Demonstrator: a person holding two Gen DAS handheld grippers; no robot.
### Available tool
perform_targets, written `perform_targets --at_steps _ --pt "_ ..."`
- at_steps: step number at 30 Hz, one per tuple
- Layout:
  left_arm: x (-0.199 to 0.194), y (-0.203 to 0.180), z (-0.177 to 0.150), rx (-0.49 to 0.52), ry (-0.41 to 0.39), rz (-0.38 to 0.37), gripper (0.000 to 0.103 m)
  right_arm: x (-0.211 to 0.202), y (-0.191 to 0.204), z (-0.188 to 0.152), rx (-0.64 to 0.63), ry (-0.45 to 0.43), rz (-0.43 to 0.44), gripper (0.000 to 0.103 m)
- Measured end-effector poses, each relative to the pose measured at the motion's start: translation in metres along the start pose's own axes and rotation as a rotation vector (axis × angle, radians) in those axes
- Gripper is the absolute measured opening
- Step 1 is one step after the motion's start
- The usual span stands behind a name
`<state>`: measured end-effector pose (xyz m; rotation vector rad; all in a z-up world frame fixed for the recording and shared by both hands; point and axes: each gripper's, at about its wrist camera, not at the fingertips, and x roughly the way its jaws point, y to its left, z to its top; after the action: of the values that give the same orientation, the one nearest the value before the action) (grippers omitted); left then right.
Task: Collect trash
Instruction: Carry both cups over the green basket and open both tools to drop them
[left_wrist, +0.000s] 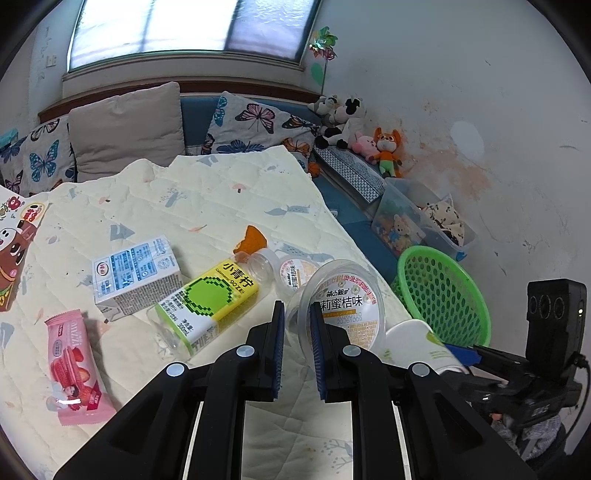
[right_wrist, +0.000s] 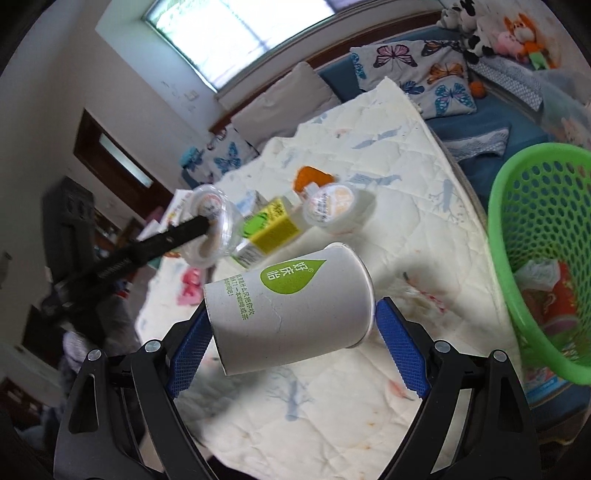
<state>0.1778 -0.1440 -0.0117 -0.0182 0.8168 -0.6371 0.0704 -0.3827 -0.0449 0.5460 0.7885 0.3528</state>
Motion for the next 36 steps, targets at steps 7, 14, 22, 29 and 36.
perform_targets --at_steps 7,14,22,29,36 --pt "0.001 -0.008 0.003 0.015 0.001 -0.010 0.014 -0.026 0.001 0.009 -0.012 -0.052 -0.014 0.086" --pt "0.010 -0.033 0.007 0.043 0.008 -0.039 0.014 -0.061 -0.025 0.013 -0.008 -0.132 -0.160 0.086" --pt "0.026 -0.064 0.011 0.074 0.030 -0.080 0.014 -0.091 -0.073 0.013 0.013 -0.179 -0.404 0.086" --pt "0.048 -0.094 0.017 0.105 0.067 -0.110 0.014 -0.089 -0.117 0.006 0.038 -0.143 -0.570 0.086" --pt "0.069 -0.122 0.023 0.137 0.101 -0.132 0.014 -0.089 -0.154 0.002 0.103 -0.122 -0.604 0.088"
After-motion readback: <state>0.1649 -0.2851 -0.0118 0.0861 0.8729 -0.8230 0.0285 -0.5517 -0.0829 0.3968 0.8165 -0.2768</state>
